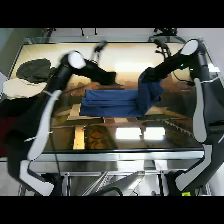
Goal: Fold the shirts.
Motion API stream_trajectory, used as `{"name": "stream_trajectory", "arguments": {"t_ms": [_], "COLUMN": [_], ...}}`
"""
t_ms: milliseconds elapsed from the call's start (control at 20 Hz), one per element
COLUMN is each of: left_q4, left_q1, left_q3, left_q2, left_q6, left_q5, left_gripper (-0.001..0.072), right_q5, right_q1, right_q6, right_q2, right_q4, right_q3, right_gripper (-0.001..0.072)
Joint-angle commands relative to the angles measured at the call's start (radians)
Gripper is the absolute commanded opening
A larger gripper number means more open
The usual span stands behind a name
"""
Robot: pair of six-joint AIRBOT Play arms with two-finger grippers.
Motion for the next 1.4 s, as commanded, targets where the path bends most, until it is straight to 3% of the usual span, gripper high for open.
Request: {"name": "stream_trajectory", "arguments": {"t_ms": [0,150,300,350,400,550,750,1000,1150,1350], "left_q4": [-0.002,-0.002,-0.002,-0.002,-0.002,-0.005,-0.011,-0.011,-0.010,-0.010], "left_q1": [0.194,0.301,0.349,0.359,0.370,0.413,0.449,0.448,0.448,0.448], "left_q3": [-0.108,-0.222,-0.355,-0.400,-0.436,-0.531,-0.572,-0.572,-0.572,-0.572], "left_q2": [0.263,0.412,0.502,0.524,0.540,0.583,0.608,0.610,0.610,0.610], "left_q6": [0.013,0.048,0.088,0.106,0.109,0.119,0.132,0.133,0.143,0.144], "left_q5": [-0.062,-0.063,-0.061,-0.059,-0.055,-0.024,-0.002,0.001,-0.005,-0.022], "left_gripper": [0.0014,0.0014,0.0013,0.0013,0.0013,0.0014,0.0014,0.0014,0.0014,0.0013], "right_q5": [-0.123,-0.376,-0.691,-0.746,-0.768,-0.709,-0.500,-0.192,-0.066,-0.080], "right_q1": [0.154,0.350,0.531,0.570,0.592,0.584,0.487,0.234,0.015,-0.167], "right_q6": [0.070,0.047,-0.125,-0.152,-0.164,-0.164,-0.127,0.116,0.159,0.149], "right_q2": [-0.074,-0.188,-0.316,-0.346,-0.360,-0.307,-0.103,0.106,0.109,0.083], "right_q4": [-0.006,0.060,0.222,0.237,0.232,0.222,0.112,-0.267,-0.240,-0.077], "right_q3": [0.001,0.001,0.001,0.001,0.001,0.002,0.002,0.001,-0.059,-0.289], "right_gripper": [0.0016,0.0017,0.0029,0.0303,0.0527,0.0486,0.0480,0.0481,0.0481,0.0481]}}
